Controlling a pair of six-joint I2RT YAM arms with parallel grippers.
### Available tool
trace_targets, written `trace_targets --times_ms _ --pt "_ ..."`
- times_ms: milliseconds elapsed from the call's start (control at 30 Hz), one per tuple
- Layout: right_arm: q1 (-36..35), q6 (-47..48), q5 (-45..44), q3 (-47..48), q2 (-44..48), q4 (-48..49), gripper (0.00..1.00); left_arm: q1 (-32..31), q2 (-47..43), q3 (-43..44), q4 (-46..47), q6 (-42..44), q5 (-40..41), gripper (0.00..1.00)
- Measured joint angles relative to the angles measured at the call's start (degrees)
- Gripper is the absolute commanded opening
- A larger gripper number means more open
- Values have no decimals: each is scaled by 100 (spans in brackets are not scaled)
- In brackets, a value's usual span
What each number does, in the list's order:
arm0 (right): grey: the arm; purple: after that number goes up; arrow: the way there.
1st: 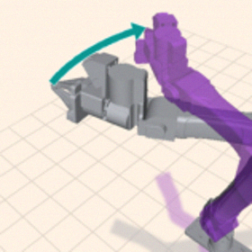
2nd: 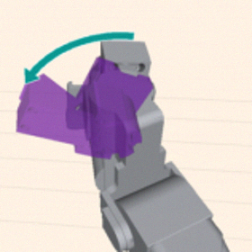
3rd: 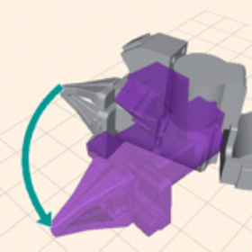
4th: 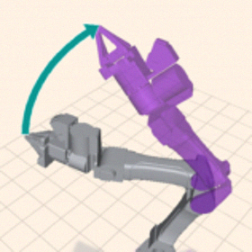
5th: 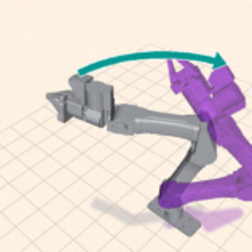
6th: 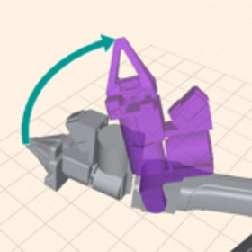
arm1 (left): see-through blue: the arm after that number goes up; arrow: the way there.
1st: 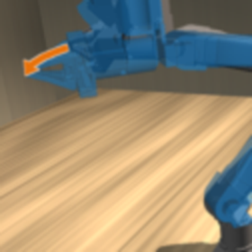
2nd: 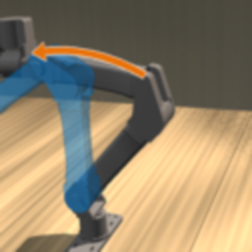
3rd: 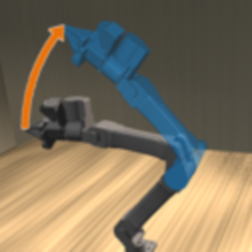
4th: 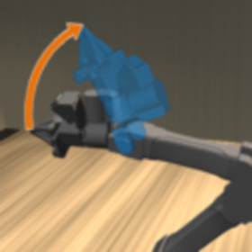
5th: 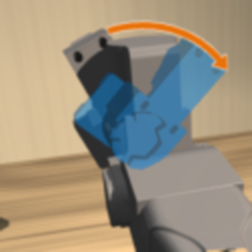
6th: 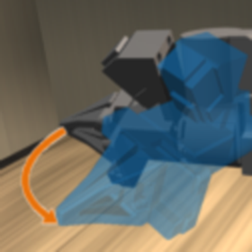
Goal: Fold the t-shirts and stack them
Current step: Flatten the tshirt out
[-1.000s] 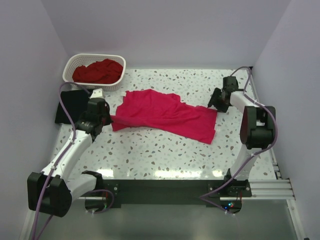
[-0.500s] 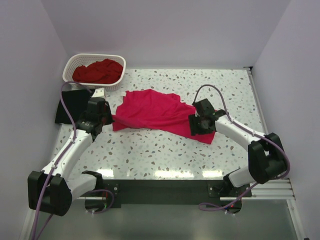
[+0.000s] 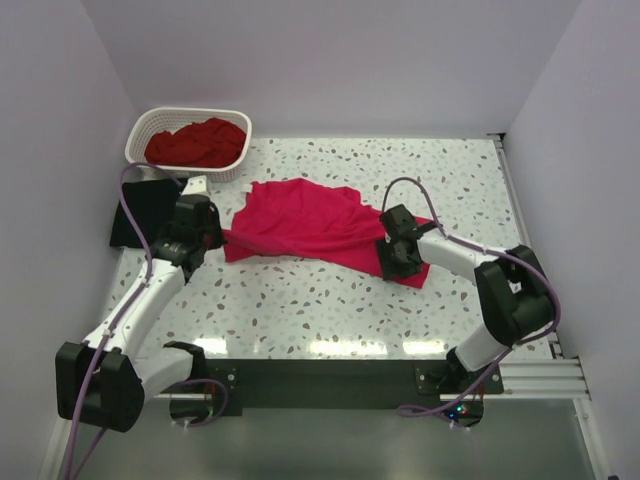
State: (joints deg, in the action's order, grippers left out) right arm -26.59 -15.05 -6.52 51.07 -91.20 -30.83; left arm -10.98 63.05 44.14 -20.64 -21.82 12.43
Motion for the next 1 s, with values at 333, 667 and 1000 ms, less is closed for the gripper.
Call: trace_targets --times_ms 333,667,1000 --pt "-4 50 -101 160 -20 -297 0 0 -22 0 -4 0 129 0" --pt "13 -59 291 1930 1561 -2404 13 57 -555 -2 -2 2 691 0" --pt "702 -188 -1220 2059 284 -2551 36 83 -417 -2 22 46 544 0"
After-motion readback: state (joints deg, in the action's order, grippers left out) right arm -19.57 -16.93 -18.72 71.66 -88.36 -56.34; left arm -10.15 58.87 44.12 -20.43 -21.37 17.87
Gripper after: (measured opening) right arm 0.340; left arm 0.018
